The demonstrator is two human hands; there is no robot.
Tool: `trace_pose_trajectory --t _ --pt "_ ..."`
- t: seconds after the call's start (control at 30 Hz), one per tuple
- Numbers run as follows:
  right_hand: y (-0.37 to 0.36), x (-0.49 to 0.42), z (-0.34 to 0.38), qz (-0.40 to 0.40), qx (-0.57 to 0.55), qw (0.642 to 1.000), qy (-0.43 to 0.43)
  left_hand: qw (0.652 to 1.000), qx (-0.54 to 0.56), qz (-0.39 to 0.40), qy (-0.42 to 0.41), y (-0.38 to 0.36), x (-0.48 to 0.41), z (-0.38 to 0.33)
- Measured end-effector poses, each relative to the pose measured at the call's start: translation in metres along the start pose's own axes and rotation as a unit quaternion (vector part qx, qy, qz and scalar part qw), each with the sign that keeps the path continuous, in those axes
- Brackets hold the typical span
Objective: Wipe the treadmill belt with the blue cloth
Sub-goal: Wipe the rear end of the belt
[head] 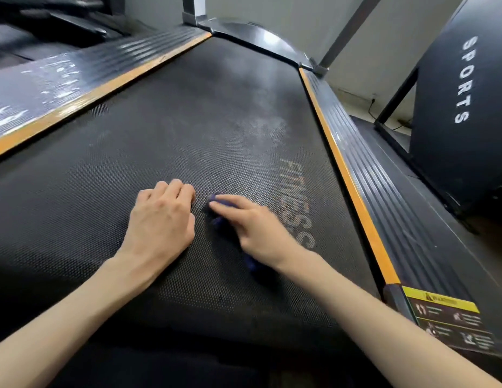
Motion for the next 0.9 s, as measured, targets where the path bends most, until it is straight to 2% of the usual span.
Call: trace_pose_trajectory --t 0.1,0.13,0.2,0.3,0.43,0.57,0.73,0.83,0.9 --pt "0.003 -0.007 -0.005 0.02 0.025 0.999 0.034 1.0 0.01 -0.005 0.017 -0.002 0.002 0.003" --pt "0.012 -0.015 -0.023 0.006 0.042 0.999 0.011 1.0 0.019 -0.007 0.015 -0.002 0.003 0.005" --pt "0.035 -0.032 -0.073 -0.046 0.077 0.991 -0.099 0.999 0.041 -0.013 0.005 -0.001 0.006 0.009" --pt "0.061 -0.041 -0.13 -0.101 0.095 0.957 -0.256 0.997 0.073 -0.027 -0.018 0.004 0.013 0.021" --pt "0.062 -0.043 -0.144 -0.107 0.046 0.95 -0.29 0.995 0.087 -0.036 -0.026 0.014 0.027 0.041" --pt "0.054 -0.033 -0.116 -0.087 0.04 0.964 -0.249 0.996 0.076 -0.039 -0.007 0.023 0.038 0.057" --pt "0.016 -0.008 -0.008 0.011 -0.008 0.998 -0.054 0.998 0.05 -0.029 -0.004 0.026 0.048 0.058" --pt "-0.006 0.015 0.049 0.094 -0.039 0.993 0.068 0.999 0.039 -0.021 -0.012 0.03 0.049 0.06" --pt "-0.007 0.022 0.059 0.112 -0.039 0.988 0.096 0.999 0.035 -0.019 -0.016 0.034 0.053 0.066"
Point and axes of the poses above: each hand's wrist, its own x-axis away from the middle knuckle, its own y-axis out of the back of the hand, z = x × y, the point moved 1 cm from there along -x, towards the middle knuckle, and after that the axes turned 15 degrees about -y, right-handed, at the moved point
